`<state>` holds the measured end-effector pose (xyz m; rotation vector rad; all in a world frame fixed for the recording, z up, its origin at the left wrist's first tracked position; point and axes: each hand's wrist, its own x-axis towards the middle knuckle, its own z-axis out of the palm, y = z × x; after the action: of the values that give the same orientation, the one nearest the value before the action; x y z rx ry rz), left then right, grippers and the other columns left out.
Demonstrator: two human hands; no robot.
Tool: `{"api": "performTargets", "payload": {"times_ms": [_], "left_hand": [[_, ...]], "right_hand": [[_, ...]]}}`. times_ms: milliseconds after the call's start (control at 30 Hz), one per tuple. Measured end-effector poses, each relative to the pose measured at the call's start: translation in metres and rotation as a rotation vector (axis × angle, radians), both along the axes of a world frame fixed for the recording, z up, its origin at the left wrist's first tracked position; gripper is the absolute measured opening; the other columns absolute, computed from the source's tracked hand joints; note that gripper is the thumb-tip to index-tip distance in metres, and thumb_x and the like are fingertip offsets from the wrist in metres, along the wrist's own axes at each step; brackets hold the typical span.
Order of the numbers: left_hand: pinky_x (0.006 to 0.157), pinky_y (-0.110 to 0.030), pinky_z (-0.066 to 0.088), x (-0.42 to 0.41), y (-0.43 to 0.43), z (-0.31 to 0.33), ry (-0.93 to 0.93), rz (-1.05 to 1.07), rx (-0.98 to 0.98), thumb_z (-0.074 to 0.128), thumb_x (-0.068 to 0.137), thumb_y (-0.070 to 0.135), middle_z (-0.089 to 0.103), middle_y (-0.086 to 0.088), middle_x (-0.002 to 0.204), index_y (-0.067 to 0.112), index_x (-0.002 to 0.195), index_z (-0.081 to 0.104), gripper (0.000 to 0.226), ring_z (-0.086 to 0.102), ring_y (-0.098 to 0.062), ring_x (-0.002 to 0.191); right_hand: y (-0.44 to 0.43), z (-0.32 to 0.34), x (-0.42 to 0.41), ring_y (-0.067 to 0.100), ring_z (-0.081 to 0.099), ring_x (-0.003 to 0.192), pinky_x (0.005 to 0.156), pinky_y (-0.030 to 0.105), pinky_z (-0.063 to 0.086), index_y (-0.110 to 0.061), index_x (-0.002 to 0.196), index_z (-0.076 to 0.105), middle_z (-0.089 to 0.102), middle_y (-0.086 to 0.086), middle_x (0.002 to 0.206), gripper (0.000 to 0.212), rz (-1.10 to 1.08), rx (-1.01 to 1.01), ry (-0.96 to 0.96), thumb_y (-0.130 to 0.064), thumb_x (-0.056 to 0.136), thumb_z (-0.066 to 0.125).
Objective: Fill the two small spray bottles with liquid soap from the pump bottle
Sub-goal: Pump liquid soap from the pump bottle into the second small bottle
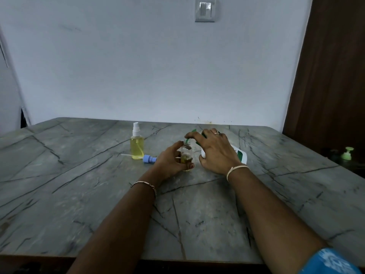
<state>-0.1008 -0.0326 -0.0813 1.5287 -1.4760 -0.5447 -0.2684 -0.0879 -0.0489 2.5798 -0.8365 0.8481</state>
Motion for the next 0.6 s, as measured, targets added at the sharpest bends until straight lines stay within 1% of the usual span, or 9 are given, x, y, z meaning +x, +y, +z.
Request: {"api": "performTargets", "payload": {"times_ms": [67, 167, 200, 333, 367, 433, 500, 533, 600], "left_hand": [[0.094, -0.045, 0.053, -0.0002, -0.0006, -0.0005, -0.007, 0.008, 0.007, 0.085, 0.067, 0.02, 0.066, -0.009, 0.113, 0.042, 0.104, 0.048, 0.056, 0.068, -0.022, 0.1], [0.092, -0.046, 0.053, 0.0013, -0.0007, -0.0017, 0.005, 0.006, 0.002, 0.088, 0.06, 0.03, 0.068, -0.009, 0.109, 0.049, 0.096, 0.053, 0.053, 0.069, -0.023, 0.097], [0.092, -0.046, 0.053, 0.0011, -0.0006, -0.0016, 0.011, 0.011, 0.003, 0.088, 0.06, 0.029, 0.068, -0.01, 0.109, 0.048, 0.095, 0.054, 0.052, 0.069, -0.023, 0.097], [0.095, -0.045, 0.052, -0.0011, -0.0001, 0.0012, 0.024, 0.033, 0.01, 0.084, 0.069, 0.015, 0.067, -0.012, 0.11, 0.038, 0.092, 0.05, 0.047, 0.068, -0.025, 0.099], [0.095, -0.045, 0.052, -0.0018, 0.0008, 0.0025, 0.03, 0.024, 0.01, 0.083, 0.07, 0.013, 0.068, -0.013, 0.109, 0.037, 0.093, 0.05, 0.047, 0.068, -0.026, 0.099], [0.096, -0.045, 0.051, -0.0027, 0.002, 0.0032, 0.056, 0.013, 0.014, 0.082, 0.071, 0.01, 0.067, -0.014, 0.111, 0.036, 0.099, 0.051, 0.049, 0.068, -0.027, 0.1], [0.097, -0.046, 0.05, -0.0024, 0.0011, 0.0026, 0.051, 0.017, 0.028, 0.083, 0.071, 0.013, 0.066, -0.014, 0.115, 0.031, 0.118, 0.05, 0.06, 0.066, -0.028, 0.103], [0.097, -0.047, 0.05, -0.0022, 0.0008, 0.0017, 0.037, 0.017, 0.03, 0.084, 0.068, 0.017, 0.066, -0.014, 0.115, 0.032, 0.119, 0.049, 0.064, 0.066, -0.028, 0.104], [0.095, -0.048, 0.051, -0.0017, 0.0018, 0.0017, 0.019, 0.011, 0.026, 0.087, 0.06, 0.027, 0.067, -0.012, 0.113, 0.038, 0.105, 0.051, 0.059, 0.066, -0.027, 0.102]], "right_hand": [[0.0009, 0.0001, 0.0021, 0.027, 0.049, 0.109, 0.09, 0.043, 0.041, -0.035, 0.134, 0.038, 0.055, 0.005, 0.109, 0.064, -0.004, 0.004, -0.006, -0.019, 0.077, 0.061], [0.0011, -0.0002, 0.0016, 0.029, 0.049, 0.108, 0.088, 0.043, 0.041, -0.036, 0.138, 0.037, 0.055, 0.007, 0.107, 0.068, -0.011, -0.004, 0.002, -0.019, 0.077, 0.061], [0.0011, 0.0001, 0.0006, 0.029, 0.049, 0.107, 0.086, 0.042, 0.042, -0.037, 0.14, 0.034, 0.054, 0.008, 0.106, 0.071, -0.012, -0.018, 0.011, -0.018, 0.077, 0.06], [0.0039, 0.0023, -0.0036, 0.027, 0.047, 0.1, 0.084, 0.042, 0.043, -0.051, 0.146, 0.005, 0.049, 0.008, 0.099, 0.089, 0.003, -0.039, 0.078, -0.018, 0.082, 0.057], [0.0046, 0.0026, -0.0036, 0.027, 0.047, 0.1, 0.084, 0.041, 0.043, -0.052, 0.146, 0.002, 0.049, 0.008, 0.099, 0.09, 0.005, -0.03, 0.089, -0.019, 0.083, 0.057], [0.0045, 0.0042, -0.0032, 0.028, 0.047, 0.102, 0.086, 0.042, 0.043, -0.05, 0.146, 0.011, 0.049, 0.008, 0.101, 0.084, 0.006, 0.001, 0.082, -0.019, 0.082, 0.056], [0.0036, 0.0044, -0.0023, 0.028, 0.048, 0.106, 0.087, 0.042, 0.042, -0.044, 0.144, 0.023, 0.051, 0.008, 0.104, 0.076, 0.001, 0.017, 0.063, -0.019, 0.081, 0.057], [0.0038, 0.0033, -0.0015, 0.028, 0.047, 0.107, 0.088, 0.042, 0.041, -0.042, 0.143, 0.026, 0.051, 0.008, 0.106, 0.073, -0.007, 0.017, 0.059, -0.019, 0.081, 0.057], [0.0034, 0.0017, 0.0004, 0.029, 0.048, 0.109, 0.089, 0.043, 0.041, -0.038, 0.14, 0.031, 0.053, 0.008, 0.109, 0.068, -0.013, 0.014, 0.044, -0.019, 0.081, 0.058]]}}
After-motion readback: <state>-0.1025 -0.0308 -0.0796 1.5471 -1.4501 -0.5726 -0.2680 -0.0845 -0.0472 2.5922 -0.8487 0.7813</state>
